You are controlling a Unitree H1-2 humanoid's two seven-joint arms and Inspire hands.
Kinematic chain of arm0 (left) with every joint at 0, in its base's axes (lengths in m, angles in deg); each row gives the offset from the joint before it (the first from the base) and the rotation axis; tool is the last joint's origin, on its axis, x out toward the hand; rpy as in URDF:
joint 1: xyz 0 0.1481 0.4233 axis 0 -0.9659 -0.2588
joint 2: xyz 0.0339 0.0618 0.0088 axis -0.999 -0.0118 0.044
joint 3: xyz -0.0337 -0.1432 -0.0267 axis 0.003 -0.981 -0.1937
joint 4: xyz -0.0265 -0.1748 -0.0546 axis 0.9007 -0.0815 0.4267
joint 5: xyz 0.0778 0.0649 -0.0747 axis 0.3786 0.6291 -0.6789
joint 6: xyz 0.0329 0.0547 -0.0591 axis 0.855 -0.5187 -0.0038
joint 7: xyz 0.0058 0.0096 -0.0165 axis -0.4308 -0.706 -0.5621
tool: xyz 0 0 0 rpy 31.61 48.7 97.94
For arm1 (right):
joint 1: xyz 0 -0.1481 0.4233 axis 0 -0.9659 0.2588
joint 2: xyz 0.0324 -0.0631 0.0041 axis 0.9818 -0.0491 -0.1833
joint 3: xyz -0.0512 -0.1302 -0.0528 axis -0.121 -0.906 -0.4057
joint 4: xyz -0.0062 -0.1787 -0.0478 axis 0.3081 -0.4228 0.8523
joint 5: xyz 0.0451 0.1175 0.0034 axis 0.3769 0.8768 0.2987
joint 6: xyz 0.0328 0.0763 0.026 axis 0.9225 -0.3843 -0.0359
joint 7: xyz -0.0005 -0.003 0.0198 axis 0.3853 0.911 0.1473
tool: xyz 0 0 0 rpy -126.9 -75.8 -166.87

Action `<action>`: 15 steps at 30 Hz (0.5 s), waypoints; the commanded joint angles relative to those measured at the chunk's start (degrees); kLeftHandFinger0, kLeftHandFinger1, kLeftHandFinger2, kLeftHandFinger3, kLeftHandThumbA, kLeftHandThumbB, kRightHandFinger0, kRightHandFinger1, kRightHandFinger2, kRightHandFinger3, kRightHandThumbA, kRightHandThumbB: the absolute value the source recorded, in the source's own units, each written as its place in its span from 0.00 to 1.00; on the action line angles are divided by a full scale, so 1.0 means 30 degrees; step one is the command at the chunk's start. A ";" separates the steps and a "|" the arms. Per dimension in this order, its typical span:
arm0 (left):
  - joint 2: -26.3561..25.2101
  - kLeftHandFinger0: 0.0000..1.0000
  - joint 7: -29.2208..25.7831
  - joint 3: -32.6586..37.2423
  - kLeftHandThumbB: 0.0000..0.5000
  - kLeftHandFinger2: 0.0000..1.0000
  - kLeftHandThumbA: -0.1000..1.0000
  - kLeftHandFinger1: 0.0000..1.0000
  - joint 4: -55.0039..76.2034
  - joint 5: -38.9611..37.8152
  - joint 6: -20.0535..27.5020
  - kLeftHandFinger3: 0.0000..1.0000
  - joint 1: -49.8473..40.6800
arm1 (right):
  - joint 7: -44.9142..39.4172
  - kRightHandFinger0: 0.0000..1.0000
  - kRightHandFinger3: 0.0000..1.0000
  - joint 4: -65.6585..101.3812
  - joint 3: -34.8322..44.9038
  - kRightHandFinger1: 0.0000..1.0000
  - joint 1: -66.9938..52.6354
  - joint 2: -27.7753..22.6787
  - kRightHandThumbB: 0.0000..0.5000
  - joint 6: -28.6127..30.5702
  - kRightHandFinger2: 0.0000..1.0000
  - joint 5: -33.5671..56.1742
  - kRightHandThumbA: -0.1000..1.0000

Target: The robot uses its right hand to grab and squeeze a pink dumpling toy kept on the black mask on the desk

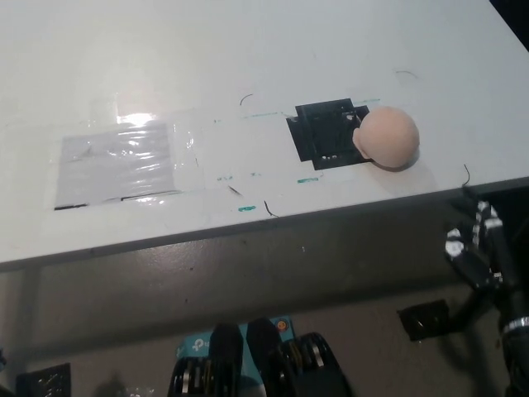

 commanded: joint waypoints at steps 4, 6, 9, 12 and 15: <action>-0.0447 0.00 0.0121 -0.0065 1.00 0.13 1.00 0.01 0.0378 -0.0220 0.0314 0.13 0.0223 | 0.1229 0.52 0.95 -0.1404 0.2516 0.67 -0.0001 0.1305 0.34 0.2149 0.84 0.3839 0.08; -0.0422 0.00 0.0192 -0.0101 1.00 0.12 1.00 0.01 0.0372 -0.0306 0.0372 0.13 0.0192 | 0.1289 0.51 0.96 -0.1626 0.2722 0.68 0.0002 0.1481 0.33 0.1921 0.83 0.3897 0.10; -0.0463 0.00 0.0098 -0.0071 1.00 0.13 1.00 0.01 0.0360 -0.0210 0.0376 0.13 0.0284 | 0.1085 0.51 0.98 -0.2133 0.2662 0.69 0.0003 0.1487 0.32 0.1942 0.81 0.4080 0.11; -0.0491 0.00 0.0180 -0.0055 1.00 0.12 1.00 0.01 0.0099 -0.0235 0.0377 0.14 0.0352 | 0.1323 0.51 0.98 -0.2030 0.2469 0.67 -0.0059 0.1457 0.34 0.1715 0.78 0.3883 0.13; -0.0425 0.00 0.0170 -0.0134 1.00 0.12 1.00 0.00 0.0078 -0.0306 0.0519 0.13 0.0310 | 0.1505 0.49 0.96 -0.2139 0.2478 0.64 0.0072 0.1471 0.31 0.1622 0.75 0.4039 0.12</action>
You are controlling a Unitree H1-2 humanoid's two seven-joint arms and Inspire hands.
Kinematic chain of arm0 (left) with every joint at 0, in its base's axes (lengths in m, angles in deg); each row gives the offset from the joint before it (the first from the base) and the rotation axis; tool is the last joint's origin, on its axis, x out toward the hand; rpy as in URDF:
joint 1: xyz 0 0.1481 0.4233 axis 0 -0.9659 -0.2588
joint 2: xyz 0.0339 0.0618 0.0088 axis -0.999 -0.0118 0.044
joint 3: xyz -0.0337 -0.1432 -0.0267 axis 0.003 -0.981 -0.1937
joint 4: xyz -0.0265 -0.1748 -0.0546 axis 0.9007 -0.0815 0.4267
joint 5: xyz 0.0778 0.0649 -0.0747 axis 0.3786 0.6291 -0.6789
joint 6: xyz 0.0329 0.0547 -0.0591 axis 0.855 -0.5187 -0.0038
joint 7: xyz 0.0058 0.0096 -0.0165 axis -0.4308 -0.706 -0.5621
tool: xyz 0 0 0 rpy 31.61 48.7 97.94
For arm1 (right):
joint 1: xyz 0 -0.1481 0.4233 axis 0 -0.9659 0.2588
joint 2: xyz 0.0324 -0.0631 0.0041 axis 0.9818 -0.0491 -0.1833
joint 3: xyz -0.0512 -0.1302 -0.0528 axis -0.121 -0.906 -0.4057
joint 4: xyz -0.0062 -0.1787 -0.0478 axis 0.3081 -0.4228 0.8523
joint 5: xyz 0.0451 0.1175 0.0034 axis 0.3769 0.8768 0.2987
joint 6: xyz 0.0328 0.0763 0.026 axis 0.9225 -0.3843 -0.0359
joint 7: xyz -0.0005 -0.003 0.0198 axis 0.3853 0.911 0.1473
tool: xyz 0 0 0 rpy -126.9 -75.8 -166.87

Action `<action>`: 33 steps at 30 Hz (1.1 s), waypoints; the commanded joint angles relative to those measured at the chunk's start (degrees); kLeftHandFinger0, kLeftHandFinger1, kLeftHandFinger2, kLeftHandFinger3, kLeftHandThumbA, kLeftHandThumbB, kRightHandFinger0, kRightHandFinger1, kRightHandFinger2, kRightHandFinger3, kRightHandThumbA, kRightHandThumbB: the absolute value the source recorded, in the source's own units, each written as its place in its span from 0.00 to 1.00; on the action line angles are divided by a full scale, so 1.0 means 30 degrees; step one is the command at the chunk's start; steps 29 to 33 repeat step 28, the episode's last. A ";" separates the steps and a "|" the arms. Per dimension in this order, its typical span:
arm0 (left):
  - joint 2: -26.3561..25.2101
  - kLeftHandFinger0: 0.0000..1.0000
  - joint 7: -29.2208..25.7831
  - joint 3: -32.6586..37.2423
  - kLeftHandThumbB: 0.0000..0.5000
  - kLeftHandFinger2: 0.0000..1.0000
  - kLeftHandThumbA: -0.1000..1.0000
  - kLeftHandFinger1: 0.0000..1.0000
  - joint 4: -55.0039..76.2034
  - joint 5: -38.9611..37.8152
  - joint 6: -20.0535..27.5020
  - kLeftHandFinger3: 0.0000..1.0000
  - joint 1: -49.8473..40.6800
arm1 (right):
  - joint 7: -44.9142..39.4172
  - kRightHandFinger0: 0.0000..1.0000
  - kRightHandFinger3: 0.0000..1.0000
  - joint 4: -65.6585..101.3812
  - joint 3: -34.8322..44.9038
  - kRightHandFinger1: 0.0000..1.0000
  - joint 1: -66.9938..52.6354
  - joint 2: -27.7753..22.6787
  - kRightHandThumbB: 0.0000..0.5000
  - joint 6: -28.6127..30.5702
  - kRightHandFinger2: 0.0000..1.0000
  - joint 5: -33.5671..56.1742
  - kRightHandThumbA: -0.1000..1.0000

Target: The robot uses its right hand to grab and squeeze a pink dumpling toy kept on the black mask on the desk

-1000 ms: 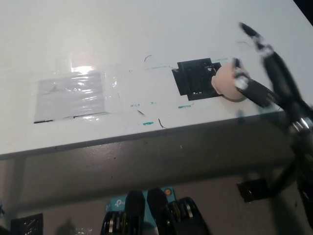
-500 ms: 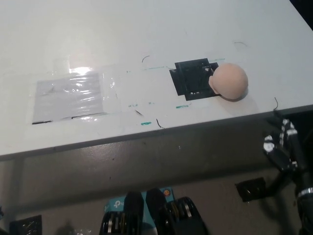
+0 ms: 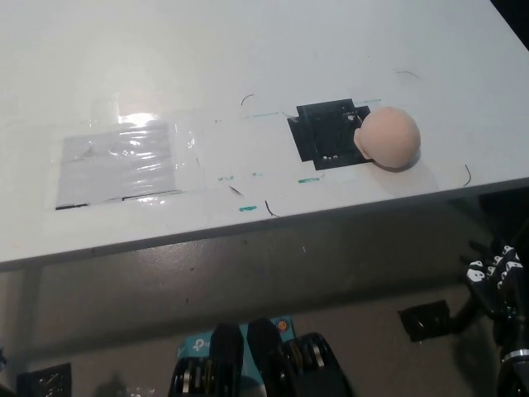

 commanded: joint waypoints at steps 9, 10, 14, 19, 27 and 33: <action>-0.0376 0.00 0.0126 -0.0127 1.00 0.13 1.00 0.01 0.0336 -0.0301 0.0290 0.14 0.0088 | 0.0524 0.42 0.94 0.0495 -0.0172 0.58 0.0281 -0.0157 0.34 0.0443 0.71 0.1060 0.10; -0.0381 0.00 0.0103 -0.0121 1.00 0.13 1.00 0.01 0.0337 -0.0273 0.0304 0.14 0.0088 | 0.0526 0.42 0.94 0.0492 -0.0221 0.58 0.0290 -0.0183 0.34 0.0480 0.71 0.1019 0.10; -0.0351 0.00 0.0113 -0.0125 1.00 0.12 1.00 0.00 0.0297 -0.0267 0.0430 0.12 0.0078 | 0.0535 0.42 0.93 0.0364 -0.0251 0.57 0.0323 -0.0239 0.36 0.0529 0.69 0.1113 0.08; -0.0367 0.00 0.0264 -0.0144 1.00 0.11 1.00 0.00 -0.0030 -0.0353 0.0494 0.13 0.0083 | 0.0618 0.41 0.94 0.0584 -0.0406 0.56 0.0215 -0.0306 0.34 0.0176 0.72 0.1039 0.08; -0.0373 0.00 -0.0016 -0.0108 1.00 0.11 1.00 0.00 0.0223 -0.0171 0.0336 0.13 0.0057 | 0.0634 0.39 0.93 0.0487 -0.0520 0.56 0.0221 -0.0344 0.35 0.0041 0.68 0.1239 0.08; -0.0373 0.00 -0.0016 -0.0108 1.00 0.11 1.00 0.00 0.0223 -0.0171 0.0336 0.13 0.0057 | 0.0634 0.39 0.93 0.0487 -0.0520 0.56 0.0221 -0.0344 0.35 0.0041 0.68 0.1239 0.08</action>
